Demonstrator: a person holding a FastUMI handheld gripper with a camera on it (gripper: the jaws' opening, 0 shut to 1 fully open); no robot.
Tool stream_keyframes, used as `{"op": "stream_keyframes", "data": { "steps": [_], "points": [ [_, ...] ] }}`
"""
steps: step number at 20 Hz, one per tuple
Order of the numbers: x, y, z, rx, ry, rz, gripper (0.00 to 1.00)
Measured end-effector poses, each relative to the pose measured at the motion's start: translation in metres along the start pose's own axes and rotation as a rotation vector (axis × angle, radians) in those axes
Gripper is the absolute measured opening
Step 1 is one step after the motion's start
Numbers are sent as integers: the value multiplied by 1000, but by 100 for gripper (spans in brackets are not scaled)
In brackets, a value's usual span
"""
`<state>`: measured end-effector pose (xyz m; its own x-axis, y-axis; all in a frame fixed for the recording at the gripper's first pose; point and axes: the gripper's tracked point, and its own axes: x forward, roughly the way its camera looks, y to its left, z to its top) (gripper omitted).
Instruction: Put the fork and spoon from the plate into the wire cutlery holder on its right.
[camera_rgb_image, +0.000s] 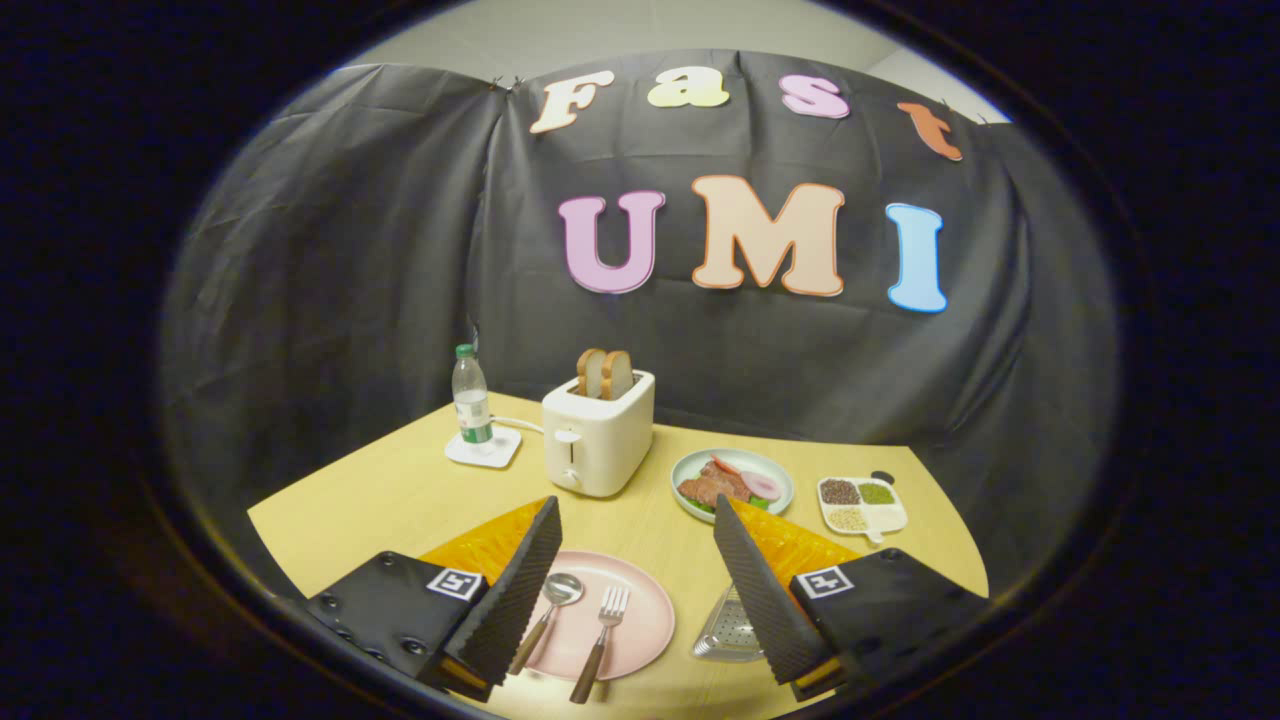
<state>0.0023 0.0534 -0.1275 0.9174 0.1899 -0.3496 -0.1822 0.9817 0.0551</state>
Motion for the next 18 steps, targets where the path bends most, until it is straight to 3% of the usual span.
{"op": "stream_keyframes", "data": {
  "steps": [18],
  "points": [
    [27, 22, -125, -15, 359, 99, 98]
  ]
}}
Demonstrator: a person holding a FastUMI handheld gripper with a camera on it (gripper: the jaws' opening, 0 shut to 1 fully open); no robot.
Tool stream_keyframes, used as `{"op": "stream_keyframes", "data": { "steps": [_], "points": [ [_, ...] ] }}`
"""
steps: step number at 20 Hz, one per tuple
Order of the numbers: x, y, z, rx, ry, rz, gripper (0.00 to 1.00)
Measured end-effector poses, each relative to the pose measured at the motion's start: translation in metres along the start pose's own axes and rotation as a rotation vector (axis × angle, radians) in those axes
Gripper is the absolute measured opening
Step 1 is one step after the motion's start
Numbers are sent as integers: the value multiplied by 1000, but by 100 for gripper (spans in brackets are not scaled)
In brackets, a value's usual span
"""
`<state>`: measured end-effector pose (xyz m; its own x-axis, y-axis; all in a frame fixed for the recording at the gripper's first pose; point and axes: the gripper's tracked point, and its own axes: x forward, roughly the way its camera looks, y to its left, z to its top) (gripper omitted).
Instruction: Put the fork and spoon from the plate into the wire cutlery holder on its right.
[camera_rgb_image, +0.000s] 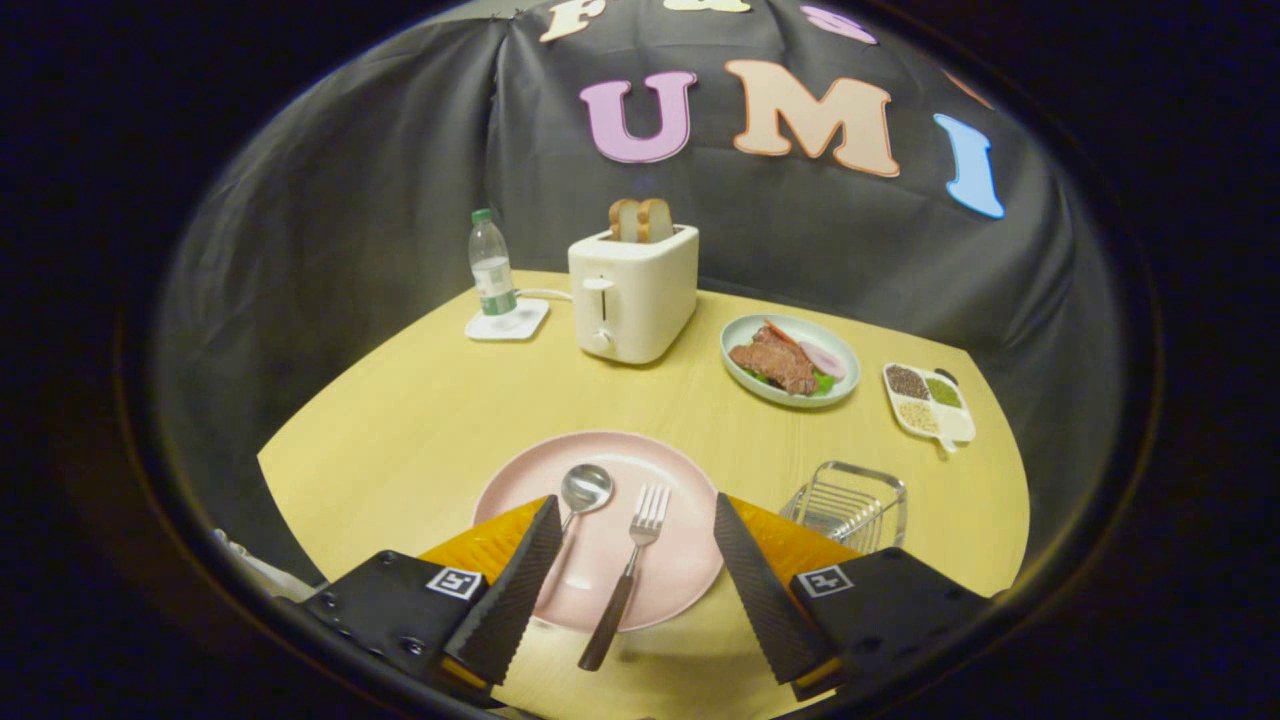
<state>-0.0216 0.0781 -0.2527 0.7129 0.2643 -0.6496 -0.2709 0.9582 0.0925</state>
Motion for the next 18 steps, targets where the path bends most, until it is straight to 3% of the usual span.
{"op": "stream_keyframes", "data": {
  "steps": [15, 18],
  "points": [
    [34, 5, -67, -53, 223, 7, 97],
    [38, 6, -74, -62, 255, 7, 80]
  ]
}}
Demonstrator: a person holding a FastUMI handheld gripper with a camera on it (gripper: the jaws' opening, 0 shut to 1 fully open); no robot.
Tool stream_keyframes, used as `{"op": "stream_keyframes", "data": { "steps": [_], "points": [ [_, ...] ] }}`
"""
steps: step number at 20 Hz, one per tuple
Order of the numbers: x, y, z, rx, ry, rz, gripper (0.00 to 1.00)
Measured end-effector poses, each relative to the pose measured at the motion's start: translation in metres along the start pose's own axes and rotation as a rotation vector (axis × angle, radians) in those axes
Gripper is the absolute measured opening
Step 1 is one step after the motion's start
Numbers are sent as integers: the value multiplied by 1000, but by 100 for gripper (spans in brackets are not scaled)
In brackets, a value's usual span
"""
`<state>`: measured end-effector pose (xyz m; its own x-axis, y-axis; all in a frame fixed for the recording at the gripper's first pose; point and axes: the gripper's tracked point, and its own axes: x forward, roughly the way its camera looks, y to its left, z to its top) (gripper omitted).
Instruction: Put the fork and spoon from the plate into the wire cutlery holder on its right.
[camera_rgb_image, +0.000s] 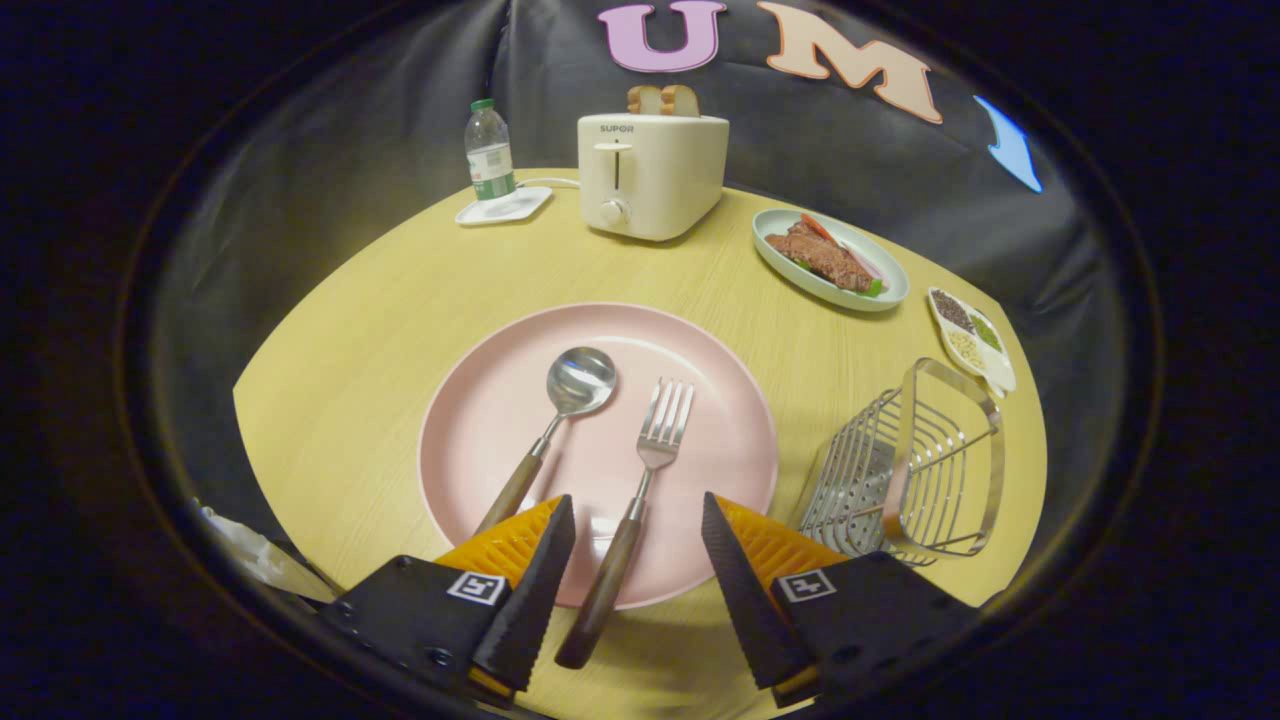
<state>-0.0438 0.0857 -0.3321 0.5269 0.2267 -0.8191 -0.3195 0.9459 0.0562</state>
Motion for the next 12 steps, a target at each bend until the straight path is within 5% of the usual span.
{"op": "stream_keyframes", "data": {
  "steps": [6, 9, 12],
  "points": [
    [8, 2, -9, 1, 51, -10, 45],
    [5, 7, -9, -13, 69, -8, 45],
    [11, 1, -11, 0, 71, -25, 26]
  ]
}}
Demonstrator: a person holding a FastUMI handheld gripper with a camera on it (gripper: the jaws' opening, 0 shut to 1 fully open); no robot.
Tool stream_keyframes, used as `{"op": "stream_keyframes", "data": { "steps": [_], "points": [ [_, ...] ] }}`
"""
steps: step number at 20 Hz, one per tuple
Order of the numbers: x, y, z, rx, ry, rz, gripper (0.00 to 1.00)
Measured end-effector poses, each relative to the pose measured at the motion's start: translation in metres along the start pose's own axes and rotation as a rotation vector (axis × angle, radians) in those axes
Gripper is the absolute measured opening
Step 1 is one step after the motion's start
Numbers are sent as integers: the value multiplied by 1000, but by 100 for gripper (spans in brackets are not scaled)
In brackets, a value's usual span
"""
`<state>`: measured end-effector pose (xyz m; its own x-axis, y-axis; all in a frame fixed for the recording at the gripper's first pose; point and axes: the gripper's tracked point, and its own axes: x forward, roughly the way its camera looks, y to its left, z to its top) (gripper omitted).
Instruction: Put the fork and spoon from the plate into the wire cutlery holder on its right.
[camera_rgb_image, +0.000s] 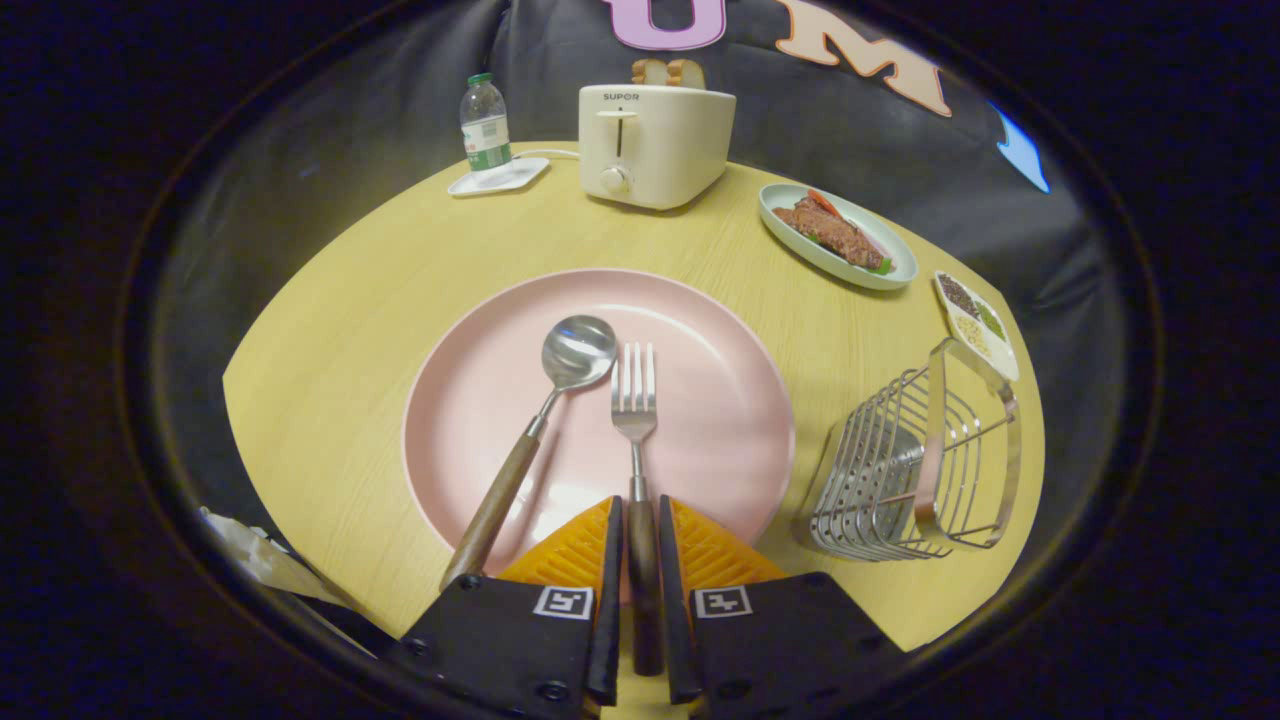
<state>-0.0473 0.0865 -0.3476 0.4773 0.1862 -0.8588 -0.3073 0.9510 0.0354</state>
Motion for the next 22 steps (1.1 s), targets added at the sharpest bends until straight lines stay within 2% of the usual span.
{"op": "stream_keyframes", "data": {
  "steps": [1, 3, 4, 10, 16, 22],
  "points": [
    [-1, 4, 0, 3, 5, 2, 20],
    [1, -1, 2, 10, -2, -16, 19],
    [0, -3, 1, 10, 11, -23, 11],
    [-9, 0, 2, 11, 69, 5, 11],
    [-32, 2, 11, -55, 89, 52, 11],
    [-56, -14, 20, -75, 91, 49, 11]
  ]
}}
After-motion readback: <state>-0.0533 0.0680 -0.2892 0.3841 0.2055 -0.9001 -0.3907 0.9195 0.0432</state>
